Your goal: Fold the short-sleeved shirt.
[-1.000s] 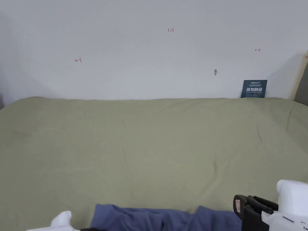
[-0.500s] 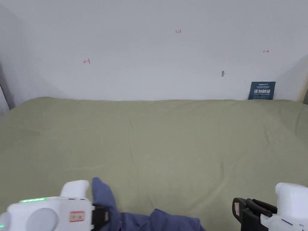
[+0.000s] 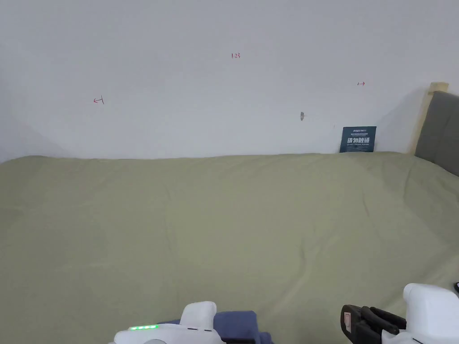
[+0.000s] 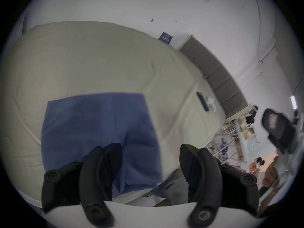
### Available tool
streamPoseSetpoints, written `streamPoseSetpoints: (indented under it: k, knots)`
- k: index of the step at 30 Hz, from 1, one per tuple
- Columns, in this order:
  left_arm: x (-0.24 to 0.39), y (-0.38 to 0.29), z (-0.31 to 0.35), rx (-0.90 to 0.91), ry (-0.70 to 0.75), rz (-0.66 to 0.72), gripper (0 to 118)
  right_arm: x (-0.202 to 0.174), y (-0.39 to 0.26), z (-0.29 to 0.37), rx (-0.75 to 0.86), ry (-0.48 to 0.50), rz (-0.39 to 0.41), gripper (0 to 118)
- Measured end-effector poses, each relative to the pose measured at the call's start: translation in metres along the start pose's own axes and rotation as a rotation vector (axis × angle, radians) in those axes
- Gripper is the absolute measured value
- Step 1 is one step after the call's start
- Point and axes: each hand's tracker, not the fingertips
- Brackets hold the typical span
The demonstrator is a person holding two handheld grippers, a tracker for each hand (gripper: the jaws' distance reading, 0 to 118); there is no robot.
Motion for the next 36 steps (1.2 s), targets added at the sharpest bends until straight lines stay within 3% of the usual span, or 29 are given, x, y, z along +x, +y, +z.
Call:
streamPoseSetpoints:
  k: [5,6,7,8,11,14,19,22,25,27,30,32,36]
  knots:
    - [-0.019,0.008,0.020,0.081,-0.036,-0.029,75,-0.005,-0.003,-0.004,-0.011,0.022,0.003,1]
    - [-0.028,0.008,0.020,0.093,-0.034,-0.019,62,-0.006,-0.003,-0.004,-0.013,0.027,0.005,1]
    - [-0.037,0.007,0.020,0.126,-0.018,0.017,17,-0.006,-0.003,-0.004,-0.015,0.029,0.006,1]
    - [-0.050,0.008,0.014,0.134,-0.015,0.064,0,-0.006,-0.004,-0.004,-0.017,0.030,0.009,1]
    - [-0.074,-0.002,-0.003,0.170,0.011,0.147,0,-0.005,-0.004,-0.002,-0.012,0.028,0.009,1]
    - [-0.055,-0.021,-0.017,0.117,0.055,0.077,0,-0.001,-0.002,0.004,-0.002,0.019,0.003,1]
    - [-0.025,-0.056,-0.046,0.112,-0.040,0.108,0,0.006,0.001,0.011,0.015,-0.017,0.000,1]
    - [-0.001,-0.072,-0.056,0.123,-0.009,0.052,0,0.007,0.001,0.014,0.021,-0.025,-0.003,1]
    - [0.002,-0.080,-0.074,0.058,-0.131,0.094,0,0.006,0.000,0.015,0.016,-0.032,0.006,1]
    - [0.001,-0.082,-0.084,0.046,-0.094,0.089,0,0.004,-0.001,0.015,0.017,-0.027,-0.002,1]
    - [-0.003,-0.075,-0.064,0.069,-0.148,0.147,0,-0.001,-0.001,0.018,0.016,-0.012,0.011,1]
    - [-0.008,-0.060,-0.036,0.117,-0.172,0.114,0,-0.004,0.002,0.015,0.019,-0.003,0.023,1]
    - [-0.024,-0.021,0.059,0.303,-0.024,0.002,0,-0.016,0.010,-0.011,0.009,0.062,0.092,1]
